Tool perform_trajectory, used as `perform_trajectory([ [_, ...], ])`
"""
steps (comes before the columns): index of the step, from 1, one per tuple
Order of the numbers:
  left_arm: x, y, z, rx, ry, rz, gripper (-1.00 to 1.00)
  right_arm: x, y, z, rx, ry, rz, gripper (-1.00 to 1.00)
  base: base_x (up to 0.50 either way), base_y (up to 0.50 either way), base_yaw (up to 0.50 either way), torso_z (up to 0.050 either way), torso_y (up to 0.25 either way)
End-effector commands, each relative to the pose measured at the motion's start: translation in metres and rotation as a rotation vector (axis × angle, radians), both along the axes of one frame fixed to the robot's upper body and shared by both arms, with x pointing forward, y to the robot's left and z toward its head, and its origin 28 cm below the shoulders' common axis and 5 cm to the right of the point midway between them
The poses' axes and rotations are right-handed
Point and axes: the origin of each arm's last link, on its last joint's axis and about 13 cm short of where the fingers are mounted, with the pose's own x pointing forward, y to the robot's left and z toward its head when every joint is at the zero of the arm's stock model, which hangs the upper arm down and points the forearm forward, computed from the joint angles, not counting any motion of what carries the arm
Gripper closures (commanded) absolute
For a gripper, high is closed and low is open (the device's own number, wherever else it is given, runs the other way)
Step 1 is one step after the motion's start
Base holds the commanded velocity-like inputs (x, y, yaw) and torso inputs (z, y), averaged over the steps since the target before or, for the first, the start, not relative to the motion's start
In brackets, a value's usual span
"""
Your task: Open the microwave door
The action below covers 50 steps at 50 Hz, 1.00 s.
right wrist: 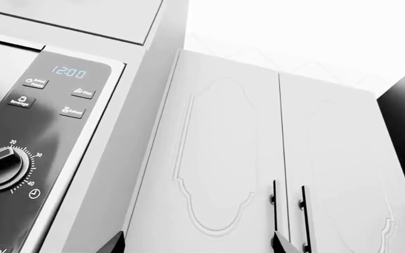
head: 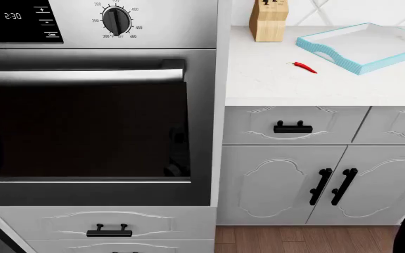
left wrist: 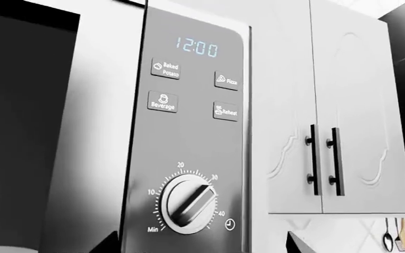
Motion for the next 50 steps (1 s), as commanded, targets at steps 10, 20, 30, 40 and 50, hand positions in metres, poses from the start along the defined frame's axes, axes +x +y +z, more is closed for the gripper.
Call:
perform_trajectory([
  [10, -0.025, -0.003, -0.007, -0.025, -0.036, -0.035, -1.0, 0.0, 0.0, 0.0, 0.003, 0.0, -0.004, -1.0, 0.0, 0.0, 0.0, 0.0, 0.0],
  [20, -0.03, -0.026, -0.001, -0.104, -0.04, -0.046, -1.0, 0.0, 0.0, 0.0, 0.003, -0.002, -0.008, -1.0, 0.0, 0.0, 0.0, 0.0, 0.0],
  [30, -0.026, -0.041, 0.008, -0.174, -0.047, 0.074, -1.0, 0.0, 0.0, 0.0, 0.006, -0.006, -0.011, -1.0, 0.0, 0.0, 0.0, 0.0, 0.0],
  [40, -0.008, -0.044, 0.006, -0.189, -0.042, 0.26, -1.0, 0.0, 0.0, 0.0, 0.002, -0.005, -0.008, -1.0, 0.0, 0.0, 0.0, 0.0, 0.0],
  [50, 0.015, -0.044, 0.002, -0.196, -0.065, 0.366, -1.0, 0.0, 0.0, 0.0, 0.0, -0.006, -0.004, -1.0, 0.0, 0.0, 0.0, 0.0, 0.0],
])
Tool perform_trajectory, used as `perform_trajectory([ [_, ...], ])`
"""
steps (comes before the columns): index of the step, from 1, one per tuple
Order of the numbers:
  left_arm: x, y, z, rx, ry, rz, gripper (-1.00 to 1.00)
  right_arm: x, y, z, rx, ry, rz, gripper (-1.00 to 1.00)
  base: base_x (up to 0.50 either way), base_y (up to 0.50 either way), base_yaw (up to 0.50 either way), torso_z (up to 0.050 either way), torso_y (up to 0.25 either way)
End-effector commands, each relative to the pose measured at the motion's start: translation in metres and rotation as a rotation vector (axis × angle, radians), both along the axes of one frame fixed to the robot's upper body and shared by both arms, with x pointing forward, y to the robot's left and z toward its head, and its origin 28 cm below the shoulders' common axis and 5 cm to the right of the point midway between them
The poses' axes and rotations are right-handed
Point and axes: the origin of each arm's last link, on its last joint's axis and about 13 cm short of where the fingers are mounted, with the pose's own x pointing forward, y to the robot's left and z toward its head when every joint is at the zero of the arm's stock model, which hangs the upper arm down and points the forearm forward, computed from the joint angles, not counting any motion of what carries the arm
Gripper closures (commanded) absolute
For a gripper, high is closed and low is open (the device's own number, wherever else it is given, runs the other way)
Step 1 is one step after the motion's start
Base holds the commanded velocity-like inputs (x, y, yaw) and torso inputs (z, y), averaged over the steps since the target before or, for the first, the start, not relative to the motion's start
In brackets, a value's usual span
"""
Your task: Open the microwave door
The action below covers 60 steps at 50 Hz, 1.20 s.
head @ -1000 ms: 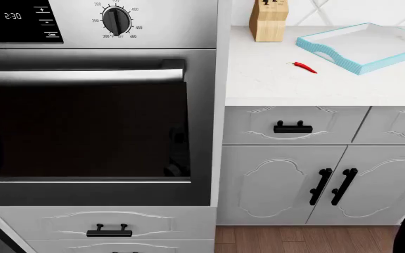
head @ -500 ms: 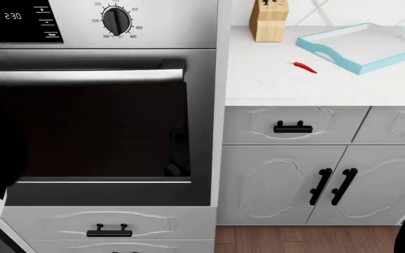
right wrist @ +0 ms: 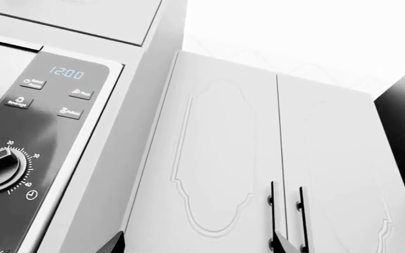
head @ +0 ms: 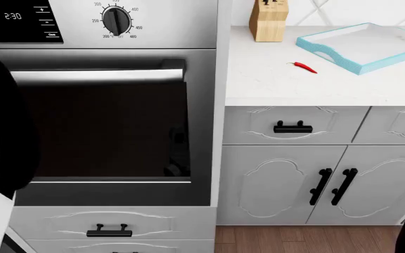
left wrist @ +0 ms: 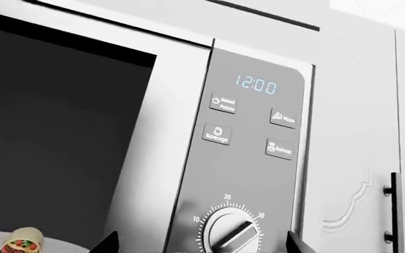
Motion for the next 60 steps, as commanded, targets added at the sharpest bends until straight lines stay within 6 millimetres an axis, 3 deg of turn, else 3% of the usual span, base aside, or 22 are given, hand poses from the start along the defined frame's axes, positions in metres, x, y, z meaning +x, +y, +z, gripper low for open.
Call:
perform_trajectory([
  [1, 0.024, -0.003, -0.004, -0.019, -0.009, 0.131, -1.0, 0.0, 0.0, 0.0, -0.002, -0.001, 0.003, -1.0, 0.0, 0.0, 0.0, 0.0, 0.0],
  [19, 0.04, 0.012, -0.01, -0.061, -0.006, 0.243, -1.0, 0.0, 0.0, 0.0, 0.001, 0.0, 0.006, -1.0, 0.0, 0.0, 0.0, 0.0, 0.0],
  [42, 0.037, 0.046, -0.015, -0.066, 0.003, 0.391, -1.0, 0.0, 0.0, 0.0, 0.001, 0.002, 0.012, -1.0, 0.0, 0.0, 0.0, 0.0, 0.0],
  [60, 0.023, 0.067, -0.016, -0.067, -0.005, 0.476, -1.0, 0.0, 0.0, 0.0, 0.0, -0.001, 0.02, -1.0, 0.0, 0.0, 0.0, 0.0, 0.0],
])
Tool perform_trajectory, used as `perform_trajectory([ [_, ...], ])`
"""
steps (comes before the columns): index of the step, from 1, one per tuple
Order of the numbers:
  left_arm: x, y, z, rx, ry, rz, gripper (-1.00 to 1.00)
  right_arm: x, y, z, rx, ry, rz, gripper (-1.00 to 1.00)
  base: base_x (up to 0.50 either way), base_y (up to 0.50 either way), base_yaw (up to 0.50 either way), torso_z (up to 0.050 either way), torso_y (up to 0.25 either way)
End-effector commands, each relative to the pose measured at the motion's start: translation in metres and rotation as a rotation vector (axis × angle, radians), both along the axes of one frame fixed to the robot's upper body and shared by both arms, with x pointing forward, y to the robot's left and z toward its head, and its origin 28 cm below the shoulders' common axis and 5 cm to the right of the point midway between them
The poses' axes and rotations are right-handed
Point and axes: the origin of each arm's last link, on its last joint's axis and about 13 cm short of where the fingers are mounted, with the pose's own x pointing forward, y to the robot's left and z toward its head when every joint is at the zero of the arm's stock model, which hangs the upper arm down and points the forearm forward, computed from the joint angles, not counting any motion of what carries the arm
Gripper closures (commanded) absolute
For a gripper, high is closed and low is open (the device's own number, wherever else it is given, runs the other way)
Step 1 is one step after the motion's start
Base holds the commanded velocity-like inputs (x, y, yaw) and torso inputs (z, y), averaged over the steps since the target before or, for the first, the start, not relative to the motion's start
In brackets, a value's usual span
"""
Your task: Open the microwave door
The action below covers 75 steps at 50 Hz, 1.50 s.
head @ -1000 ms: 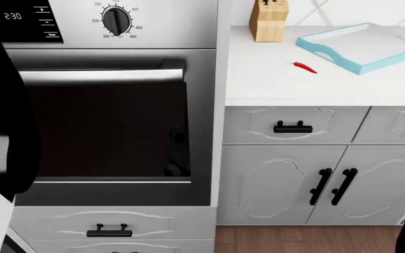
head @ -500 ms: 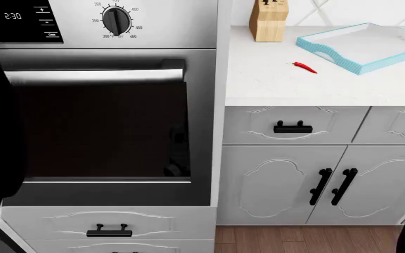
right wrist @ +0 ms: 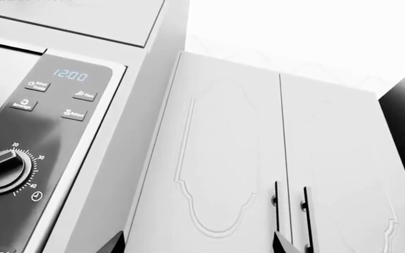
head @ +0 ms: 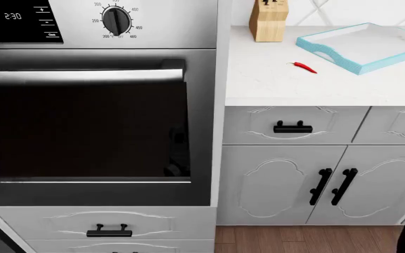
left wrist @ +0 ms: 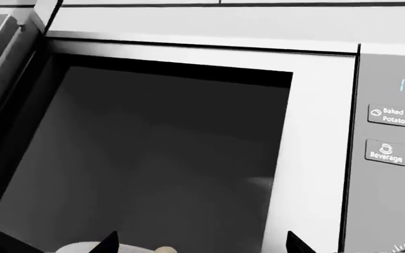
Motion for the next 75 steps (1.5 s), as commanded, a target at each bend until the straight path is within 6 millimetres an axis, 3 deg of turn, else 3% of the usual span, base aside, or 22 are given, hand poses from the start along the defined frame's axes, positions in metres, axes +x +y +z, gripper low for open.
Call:
perform_trajectory([
  [1, -0.005, 0.02, -0.003, -0.009, 0.011, 0.08, -1.0, 0.0, 0.0, 0.0, 0.001, -0.003, 0.004, -1.0, 0.0, 0.0, 0.0, 0.0, 0.0],
  [19, -0.03, 0.05, -0.005, -0.032, 0.01, 0.168, -1.0, 0.0, 0.0, 0.0, -0.001, -0.003, 0.008, -1.0, 0.0, 0.0, 0.0, 0.0, 0.0],
  [37, -0.04, 0.078, -0.002, -0.033, 0.021, 0.271, -1.0, 0.0, 0.0, 0.0, -0.005, -0.003, 0.013, -1.0, 0.0, 0.0, 0.0, 0.0, 0.0],
  [58, -0.037, 0.109, 0.003, -0.045, 0.038, 0.402, -1.0, 0.0, 0.0, 0.0, -0.013, 0.0, 0.026, -1.0, 0.0, 0.0, 0.0, 0.0, 0.0],
  [73, -0.019, 0.142, 0.0, -0.045, 0.145, 0.488, -1.0, 0.0, 0.0, 0.0, -0.019, 0.004, 0.033, -1.0, 0.0, 0.0, 0.0, 0.0, 0.0],
  [75, -0.014, 0.145, -0.001, -0.042, 0.163, 0.495, -1.0, -0.002, 0.008, 0.007, -0.017, -0.002, 0.037, -1.0, 0.0, 0.0, 0.0, 0.0, 0.0],
])
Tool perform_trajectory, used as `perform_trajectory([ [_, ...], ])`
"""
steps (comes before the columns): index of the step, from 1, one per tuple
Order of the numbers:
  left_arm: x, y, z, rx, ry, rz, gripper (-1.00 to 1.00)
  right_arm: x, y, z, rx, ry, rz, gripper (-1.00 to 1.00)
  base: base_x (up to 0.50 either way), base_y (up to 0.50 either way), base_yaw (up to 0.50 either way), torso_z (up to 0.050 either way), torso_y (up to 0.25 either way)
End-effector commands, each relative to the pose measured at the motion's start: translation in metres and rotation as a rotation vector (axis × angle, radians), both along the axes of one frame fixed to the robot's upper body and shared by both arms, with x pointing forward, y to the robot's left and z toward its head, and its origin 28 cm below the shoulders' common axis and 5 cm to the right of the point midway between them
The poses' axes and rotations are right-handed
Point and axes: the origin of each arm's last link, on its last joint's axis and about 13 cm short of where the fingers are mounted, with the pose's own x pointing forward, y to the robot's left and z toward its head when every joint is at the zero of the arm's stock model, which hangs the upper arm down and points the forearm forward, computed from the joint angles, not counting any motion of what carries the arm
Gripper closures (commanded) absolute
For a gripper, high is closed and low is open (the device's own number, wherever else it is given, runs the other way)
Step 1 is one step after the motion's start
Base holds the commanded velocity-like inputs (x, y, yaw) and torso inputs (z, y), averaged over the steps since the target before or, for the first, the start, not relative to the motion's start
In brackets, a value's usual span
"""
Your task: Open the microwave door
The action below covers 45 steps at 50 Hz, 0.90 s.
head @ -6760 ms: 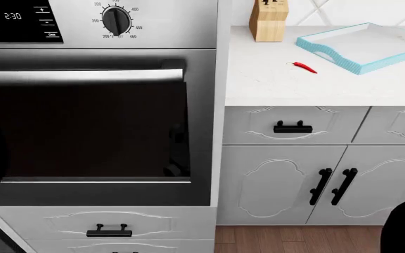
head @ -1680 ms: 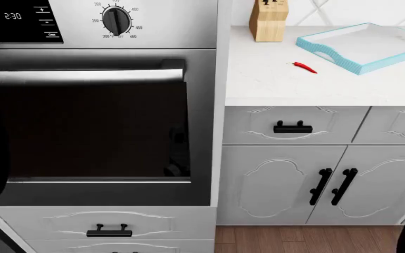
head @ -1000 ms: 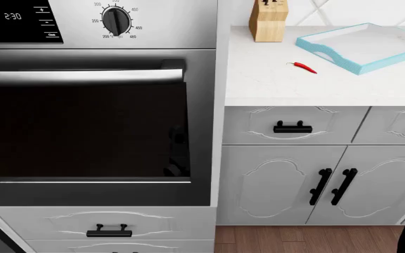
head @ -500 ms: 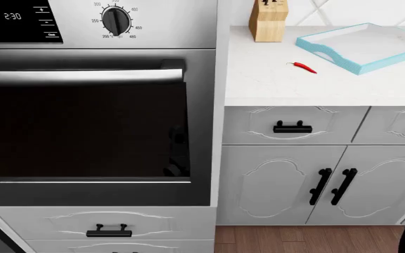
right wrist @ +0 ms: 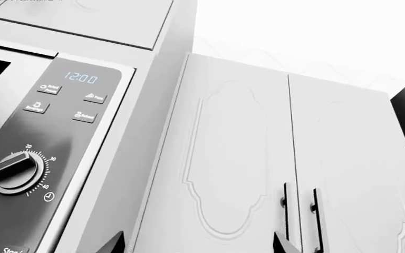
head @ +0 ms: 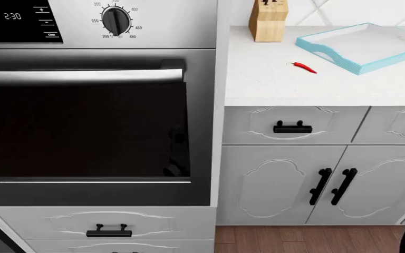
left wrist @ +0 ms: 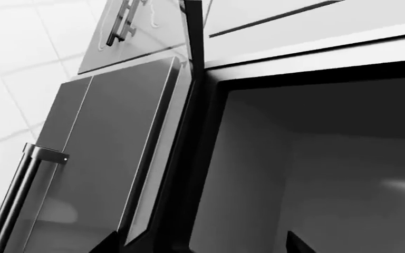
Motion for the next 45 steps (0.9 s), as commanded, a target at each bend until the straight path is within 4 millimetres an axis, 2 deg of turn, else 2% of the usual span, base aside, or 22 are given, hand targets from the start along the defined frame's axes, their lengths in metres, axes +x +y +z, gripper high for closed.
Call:
perform_trajectory([
  [1, 0.016, 0.023, -0.003, -0.01, 0.082, 0.062, -1.0, -0.002, 0.011, 0.009, -0.002, -0.004, 0.009, -1.0, 0.0, 0.0, 0.0, 0.0, 0.0],
  [20, 0.051, 0.05, -0.014, -0.051, 0.18, 0.15, -1.0, 0.002, 0.015, 0.012, -0.014, 0.003, 0.009, -1.0, 0.0, 0.0, 0.0, 0.0, 0.0],
  [27, 0.064, 0.067, -0.023, -0.061, 0.23, 0.229, -1.0, 0.002, 0.015, 0.013, -0.021, 0.003, 0.003, -1.0, 0.0, 0.0, 0.0, 0.0, 0.0],
  [45, 0.066, 0.099, -0.032, -0.079, 0.313, 0.323, -1.0, 0.002, 0.017, 0.015, -0.03, 0.007, 0.0, -1.0, 0.0, 0.0, 0.0, 0.0, 0.0],
])
